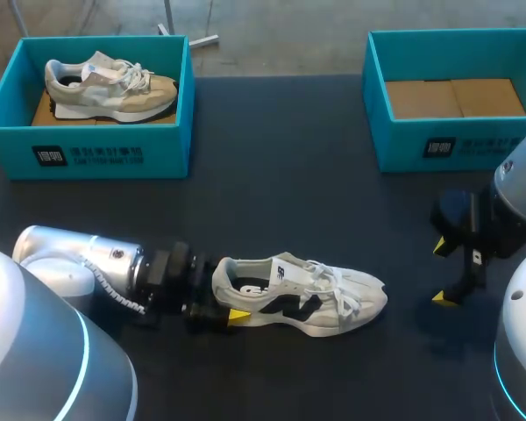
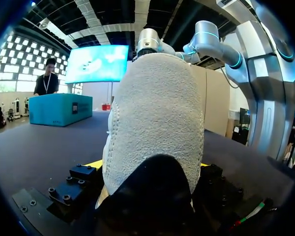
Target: Take the shoe out of the shoebox, open the shoe tongue, remove and reinsert the insole, then place the shoe into the shoebox
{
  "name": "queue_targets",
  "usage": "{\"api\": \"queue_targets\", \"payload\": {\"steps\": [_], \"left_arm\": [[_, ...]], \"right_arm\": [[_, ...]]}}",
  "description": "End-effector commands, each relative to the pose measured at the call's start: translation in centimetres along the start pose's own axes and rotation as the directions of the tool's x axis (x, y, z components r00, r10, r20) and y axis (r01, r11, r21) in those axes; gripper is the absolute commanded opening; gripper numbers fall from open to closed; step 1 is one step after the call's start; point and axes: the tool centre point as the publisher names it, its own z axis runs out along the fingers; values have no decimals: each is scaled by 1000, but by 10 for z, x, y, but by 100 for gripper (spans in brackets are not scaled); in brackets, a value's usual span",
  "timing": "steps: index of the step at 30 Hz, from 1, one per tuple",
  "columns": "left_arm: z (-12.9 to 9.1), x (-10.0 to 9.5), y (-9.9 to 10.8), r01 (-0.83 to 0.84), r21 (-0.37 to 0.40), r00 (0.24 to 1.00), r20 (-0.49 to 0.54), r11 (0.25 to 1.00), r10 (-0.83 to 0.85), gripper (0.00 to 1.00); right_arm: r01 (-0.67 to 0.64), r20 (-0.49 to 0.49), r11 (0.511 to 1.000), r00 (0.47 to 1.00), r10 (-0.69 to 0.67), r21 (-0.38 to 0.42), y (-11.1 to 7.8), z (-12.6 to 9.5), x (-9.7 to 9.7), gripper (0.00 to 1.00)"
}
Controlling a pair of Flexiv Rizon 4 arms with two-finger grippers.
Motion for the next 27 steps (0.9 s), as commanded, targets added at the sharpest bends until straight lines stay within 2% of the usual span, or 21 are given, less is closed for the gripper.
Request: {"api": "queue_targets", "payload": {"steps": [1,13,14,15,17,19,21,23,25,26,27], "left_arm": [[1,0,2,-1,1,1000,3,1000,1,0],[1,0,2,-1,1,1000,3,1000,1,0],[1,0,2,-1,1,1000,3,1000,1,0],[1,0,2,-1,1,1000,3,1000,1,0],[1,0,2,-1,1,1000,3,1000,1,0],[1,0,2,-1,1,1000,3,1000,1,0],[1,0,2,-1,1,1000,3,1000,1,0],[1,0,2,-1,1,1000,3,1000,1,0],[1,0,2,-1,1,1000,3,1000,1,0],[1,0,2,-1,1,1000,3,1000,1,0],[1,0,2,-1,1,1000,3,1000,1,0]], "right_arm": [[1,3,1000,1000,-1,-2,-1,1,1,100],[1,3,1000,1000,-1,-2,-1,1,1,100],[-46,-11,999,999,46,22,2,-4,-5,100],[-126,-16,988,992,127,85,8,-11,-14,100],[-288,6,956,958,288,56,15,-20,-23,100],[-475,52,874,880,472,104,19,-22,-29,100],[-585,68,809,810,582,50,21,-25,-29,100],[-672,144,733,740,657,108,29,-24,-26,100],[-686,140,724,726,673,75,36,-23,-24,100],[-721,167,687,692,703,96,46,-22,-21,100],[-739,176,670,669,722,62,52,-21,-19,100]]}}
